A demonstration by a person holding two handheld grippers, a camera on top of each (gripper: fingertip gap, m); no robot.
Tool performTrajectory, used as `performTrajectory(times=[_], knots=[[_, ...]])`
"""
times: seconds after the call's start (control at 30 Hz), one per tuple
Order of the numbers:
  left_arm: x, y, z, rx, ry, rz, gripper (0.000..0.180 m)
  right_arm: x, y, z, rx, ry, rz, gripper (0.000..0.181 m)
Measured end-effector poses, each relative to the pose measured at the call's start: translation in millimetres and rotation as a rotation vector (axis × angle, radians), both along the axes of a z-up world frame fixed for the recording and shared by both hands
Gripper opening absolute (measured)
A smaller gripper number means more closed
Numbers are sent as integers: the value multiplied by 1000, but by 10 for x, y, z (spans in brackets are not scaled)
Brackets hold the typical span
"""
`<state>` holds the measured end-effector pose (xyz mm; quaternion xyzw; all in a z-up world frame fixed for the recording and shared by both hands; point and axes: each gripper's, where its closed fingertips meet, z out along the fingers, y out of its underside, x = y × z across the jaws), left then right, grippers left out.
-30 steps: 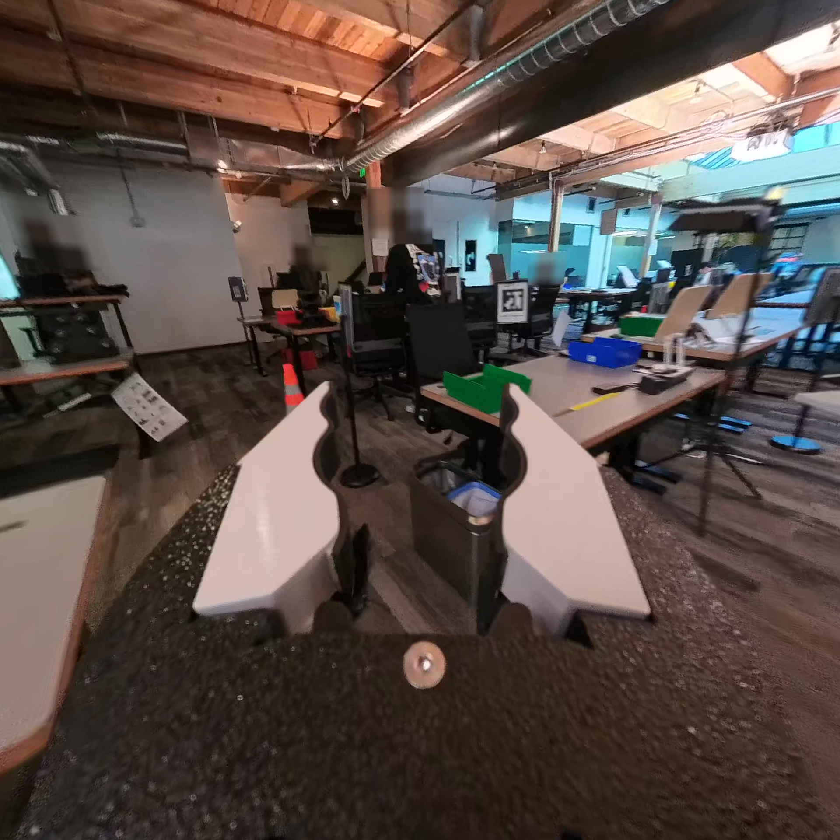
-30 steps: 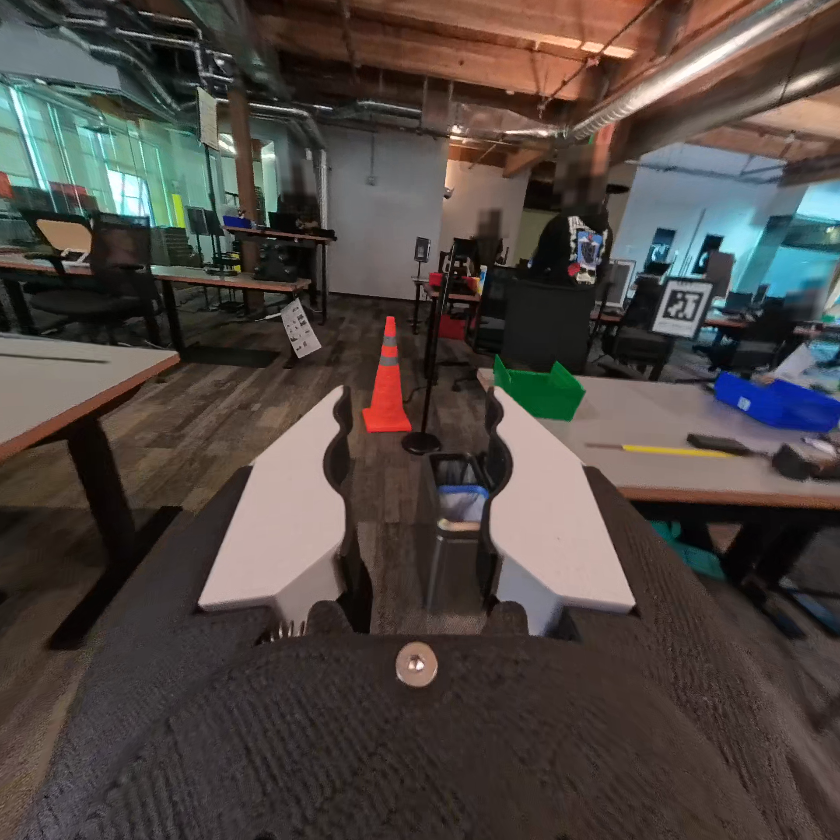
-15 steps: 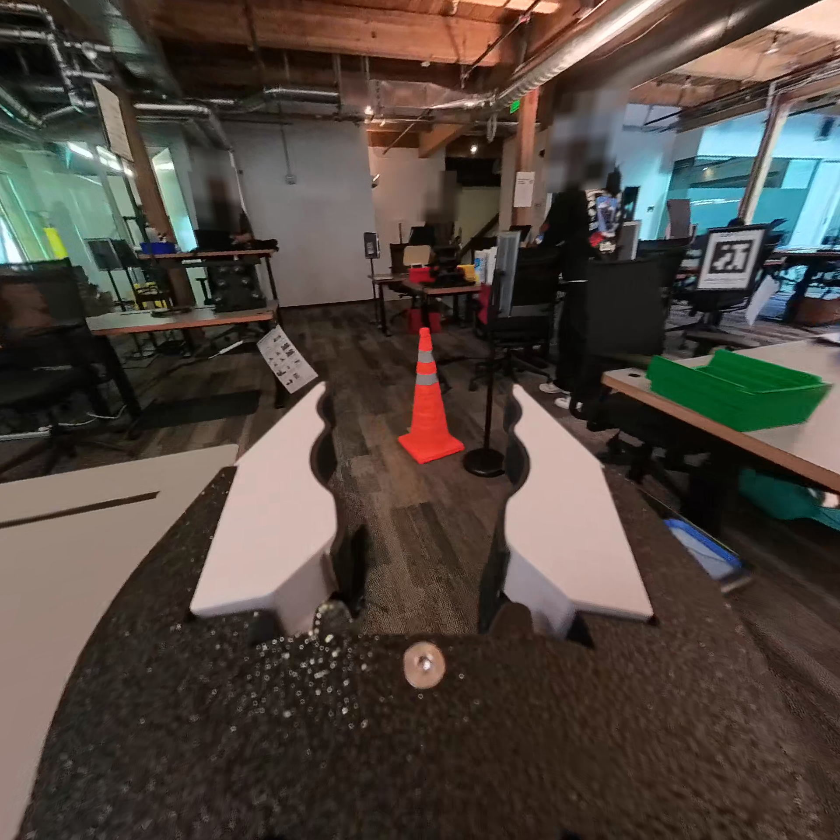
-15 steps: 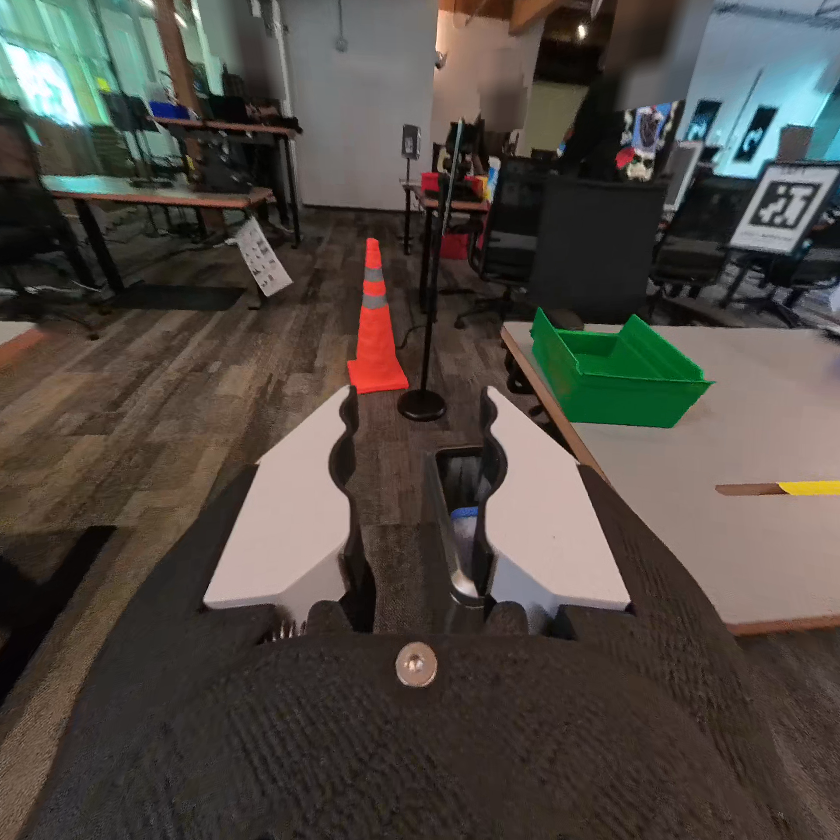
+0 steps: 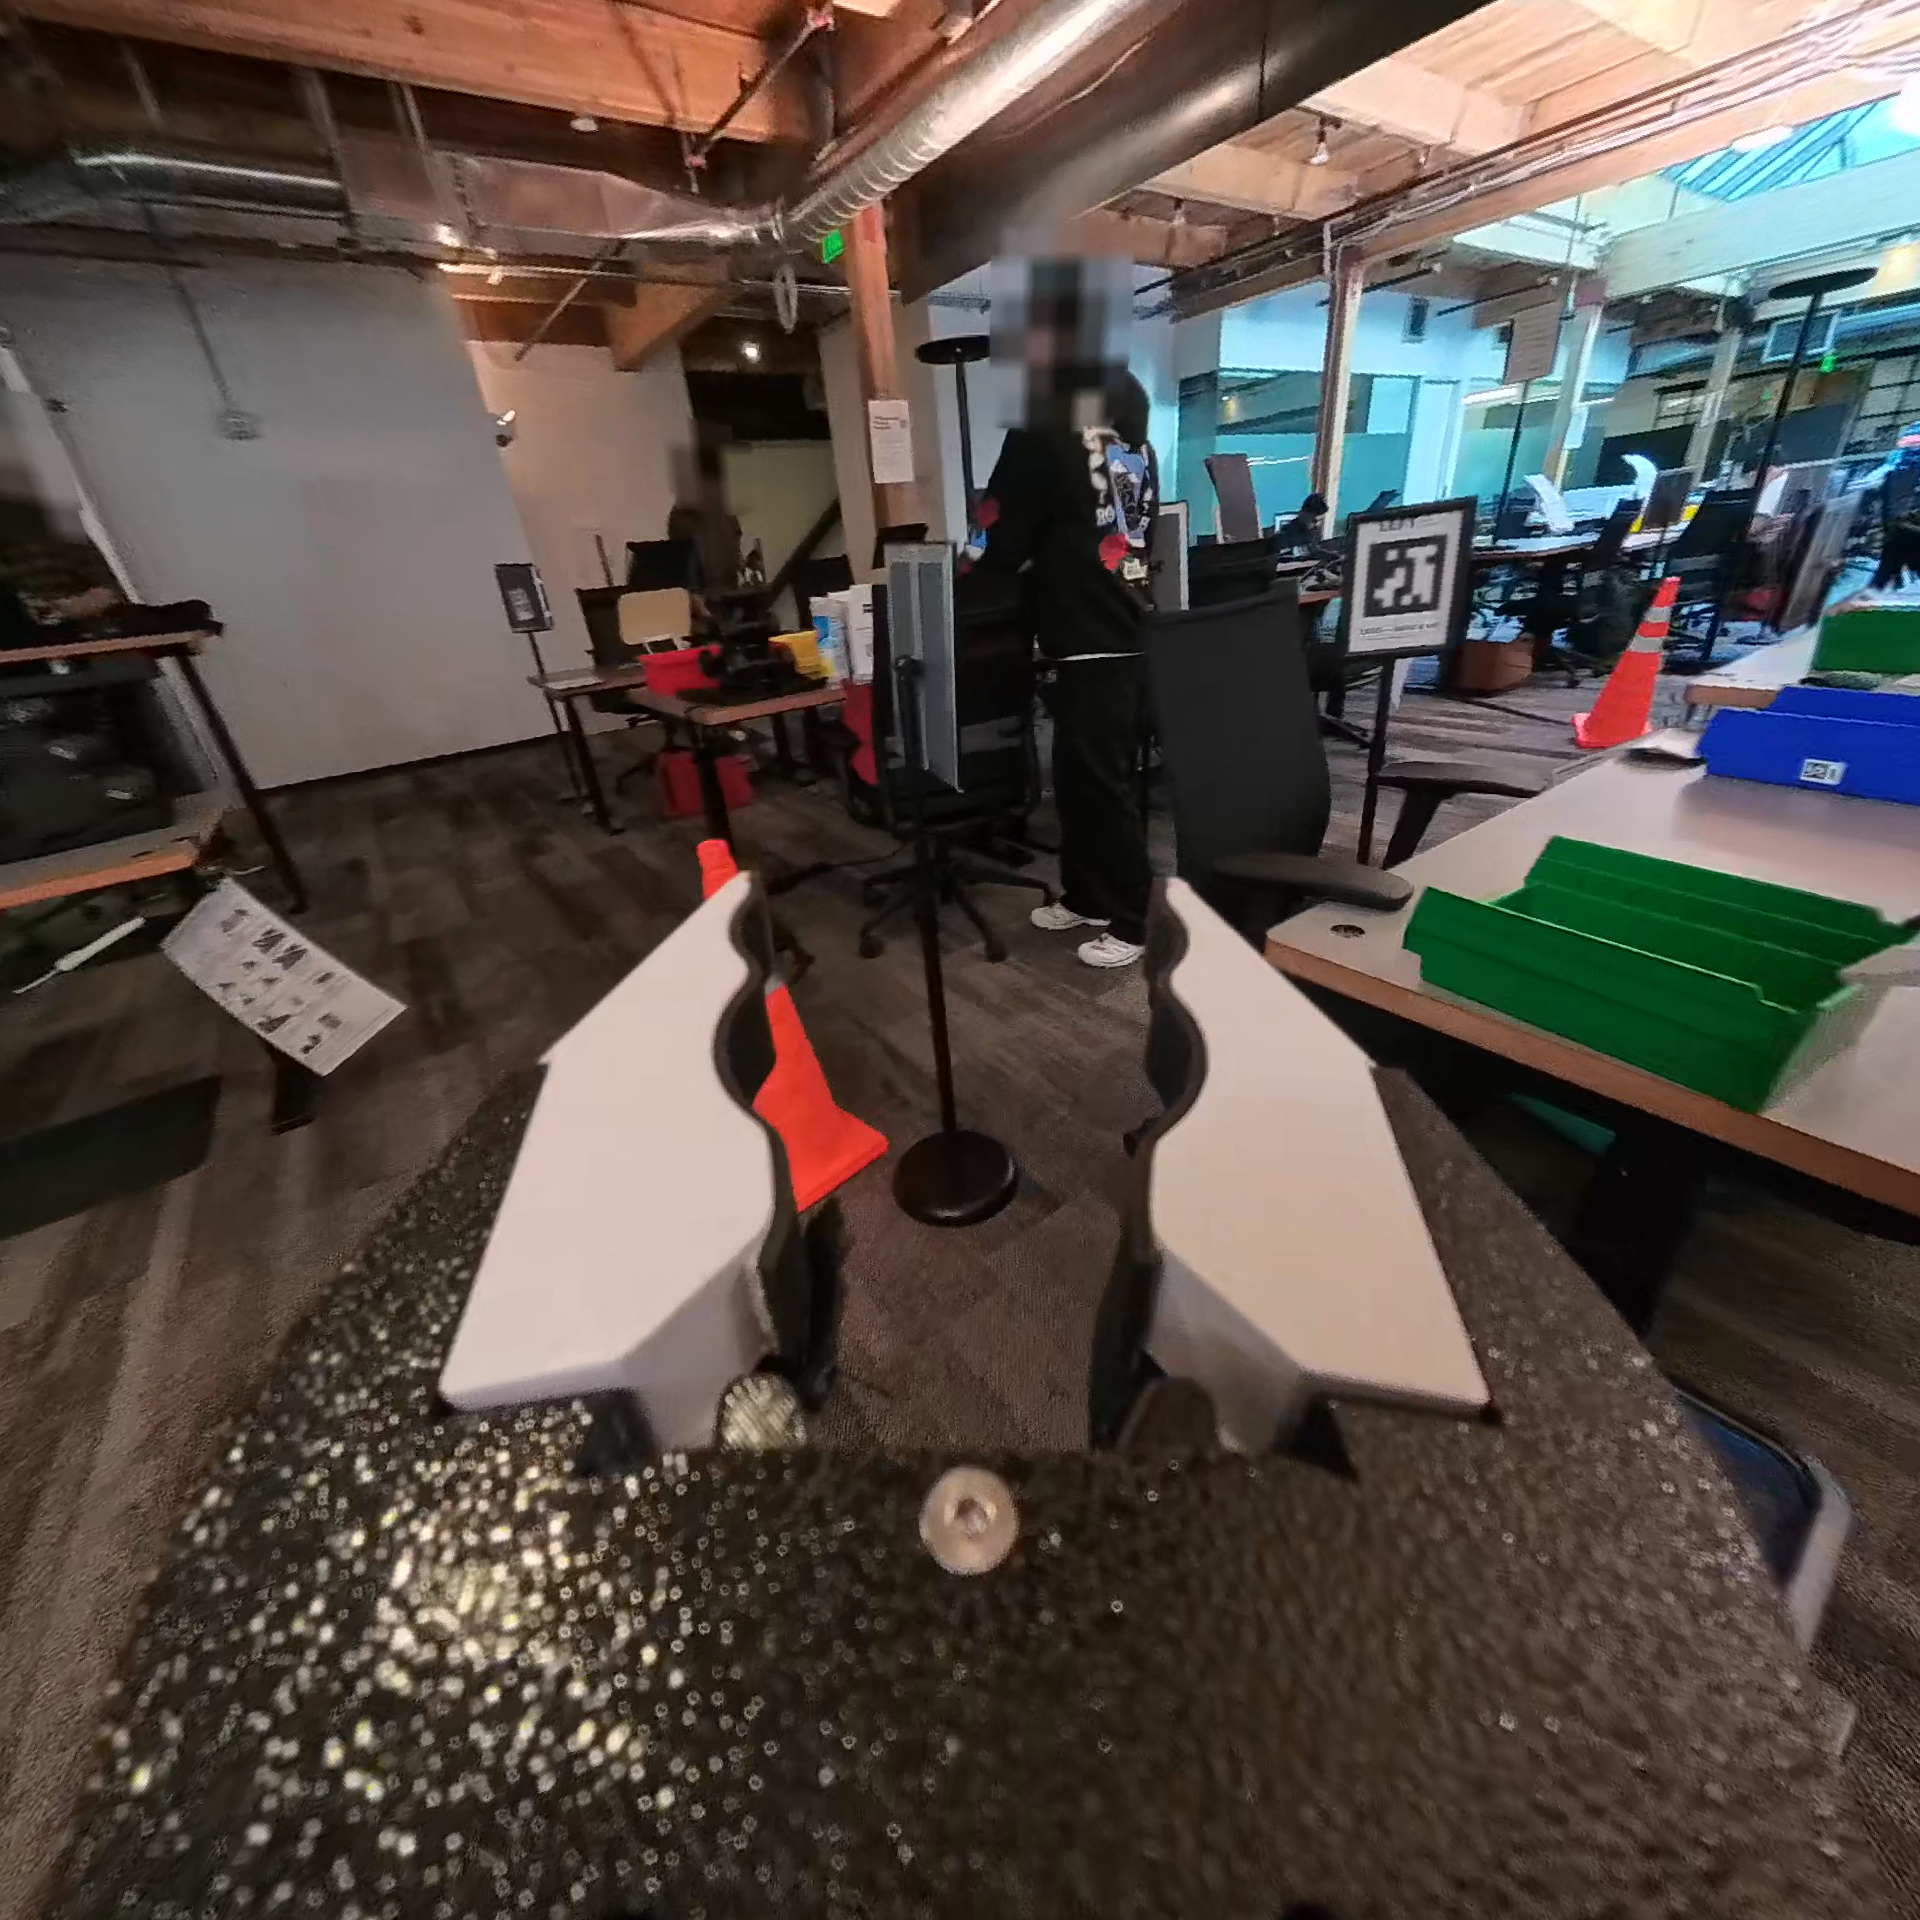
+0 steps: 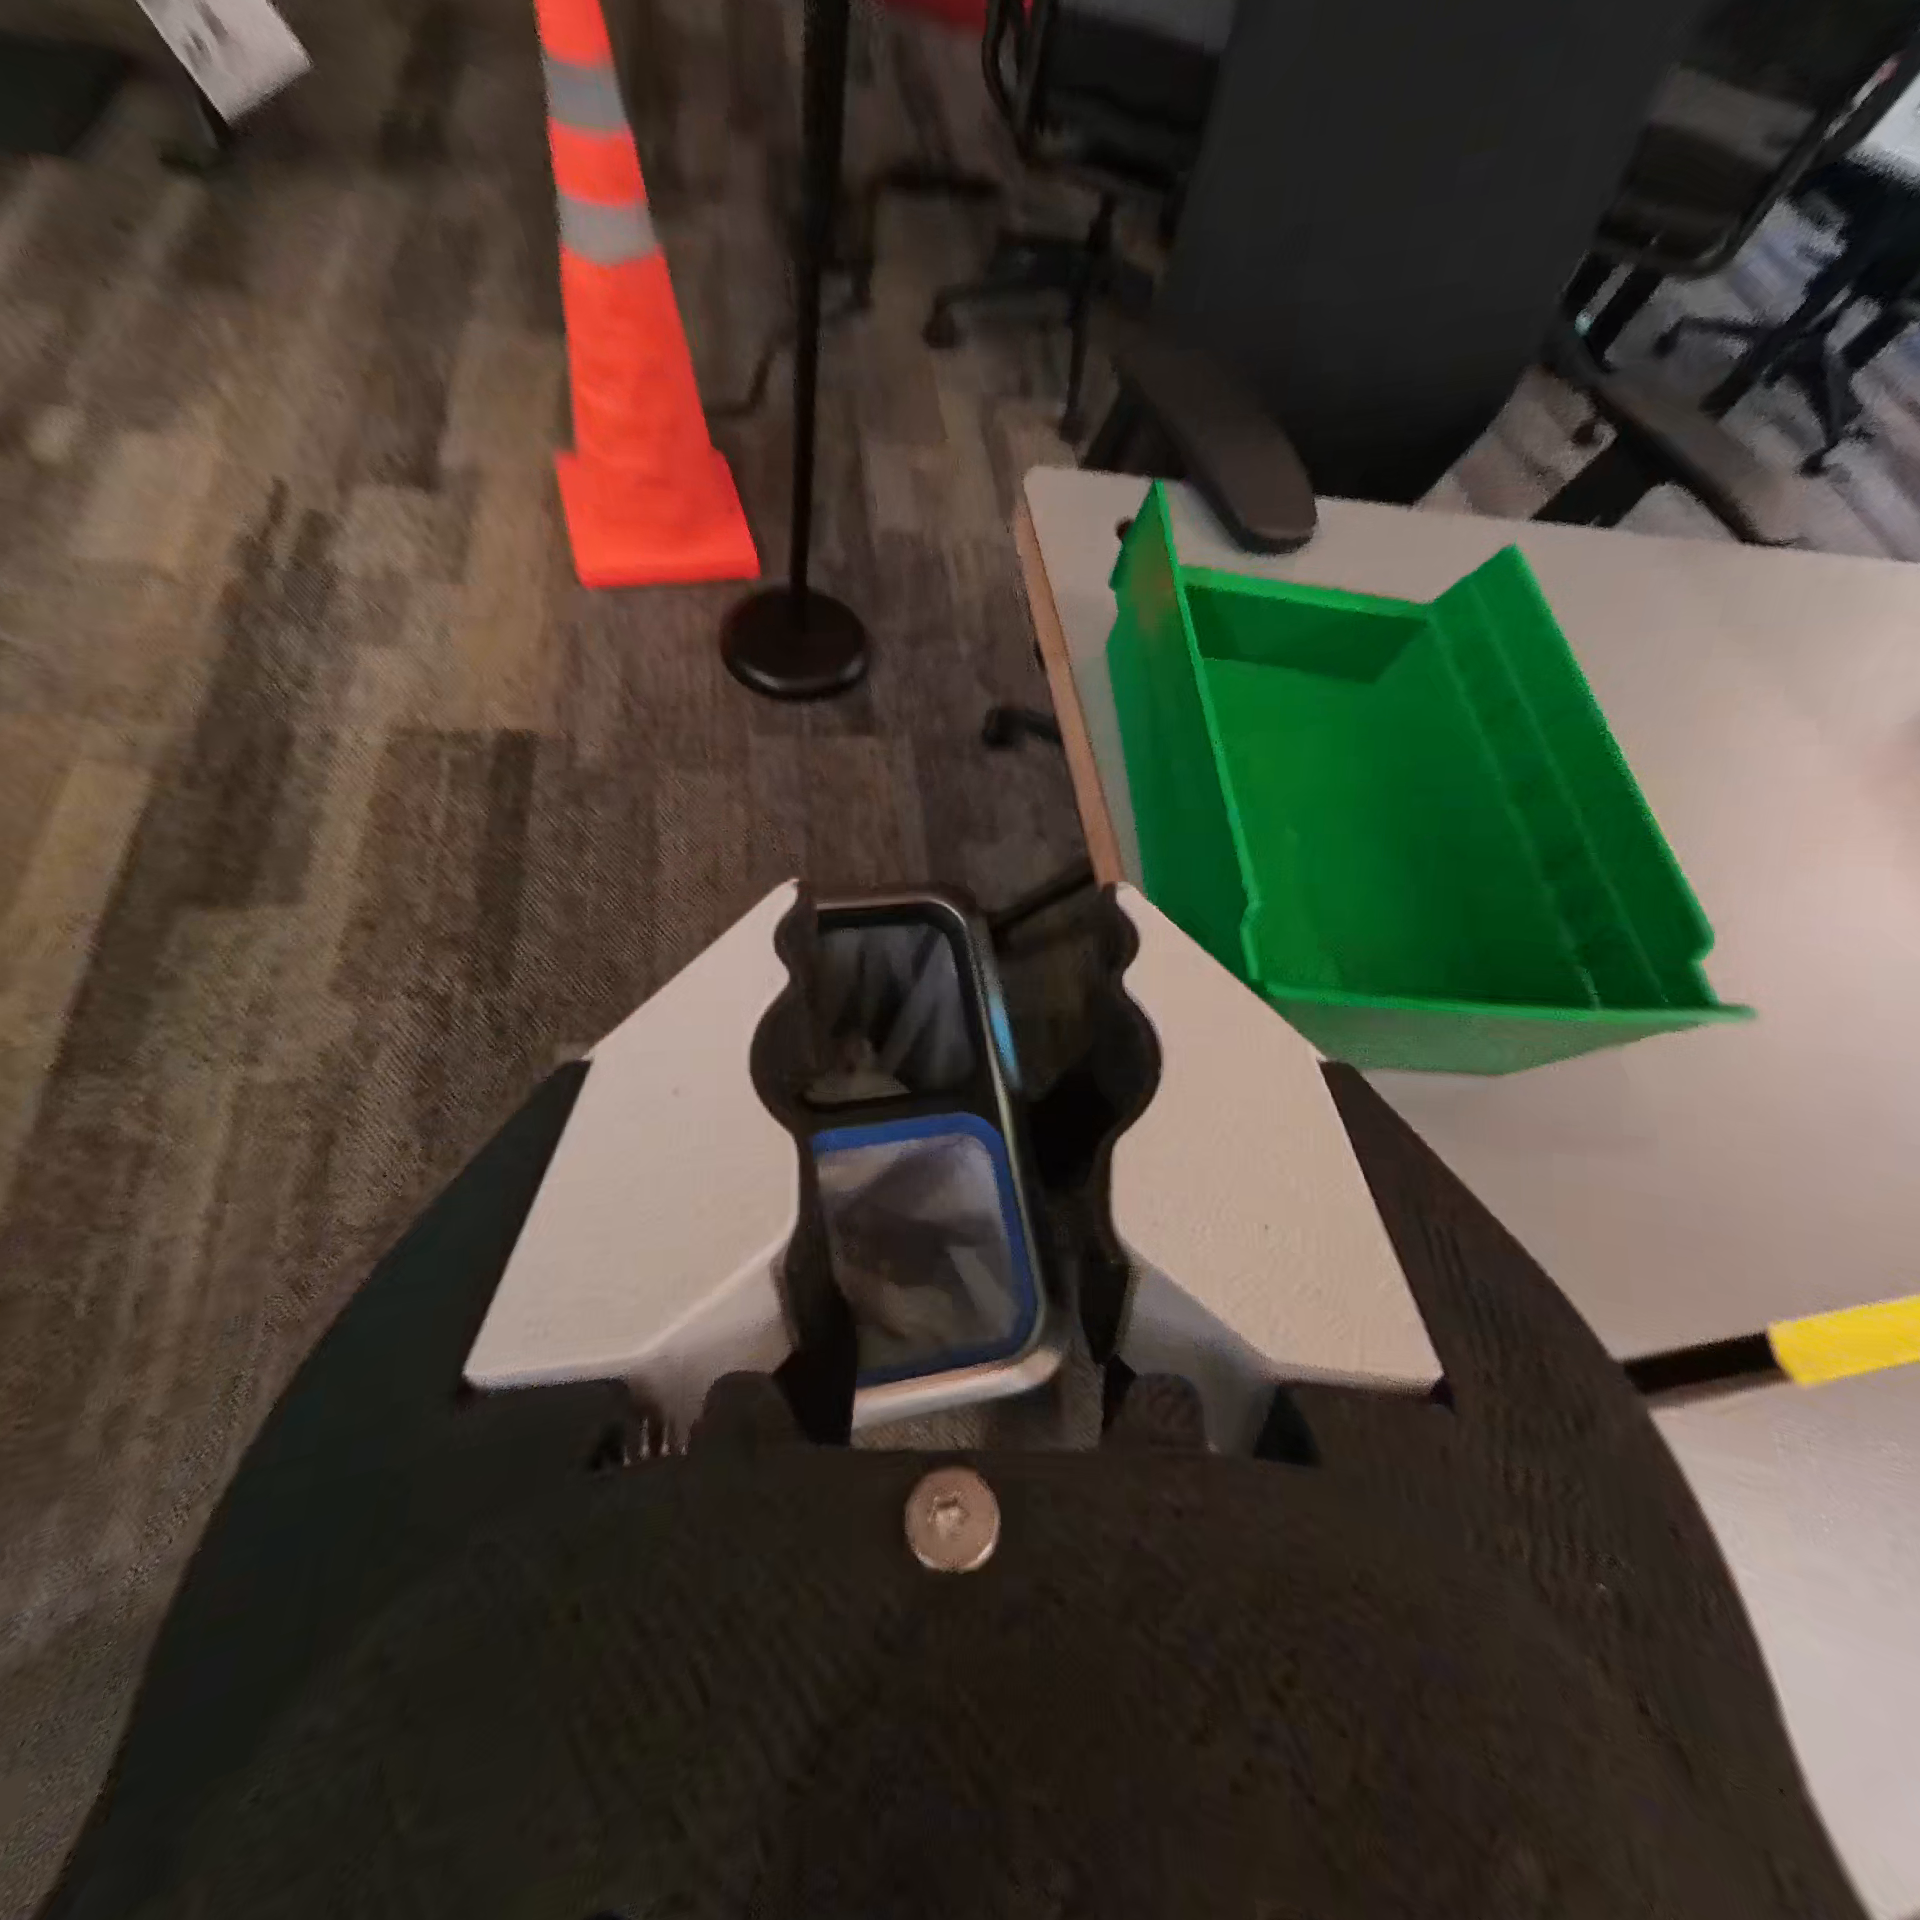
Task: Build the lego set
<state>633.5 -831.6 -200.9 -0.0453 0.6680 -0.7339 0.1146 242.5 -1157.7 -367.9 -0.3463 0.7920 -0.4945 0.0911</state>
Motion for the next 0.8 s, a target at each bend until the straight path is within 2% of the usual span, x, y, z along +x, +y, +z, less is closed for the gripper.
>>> performTrajectory(times=[0.17,0.3,0.4,0.5,0.6,0.7,0.8], knots=[[322,-1299,-70,22,62,-68,70,110,-1073,-328,133,134,-48,58],[484,-2163,-21,36,10,-115,70,141,-1777,-644,231,237,-90,66],[574,-2654,-179,82,49,-173,71,75,-2035,-1049,406,332,-116,67],[692,-3038,-327,129,62,-215,71,43,-2096,-1288,539,368,-119,47],[836,-3407,-458,161,80,-278,71,87,-2060,-1388,616,353,-77,6],[983,-3767,-479,210,89,-339,73,44,-2030,-1405,654,413,-64,1],[1124,-4015,-404,195,58,-363,71,-44,-2019,-1364,685,442,-33,0]])
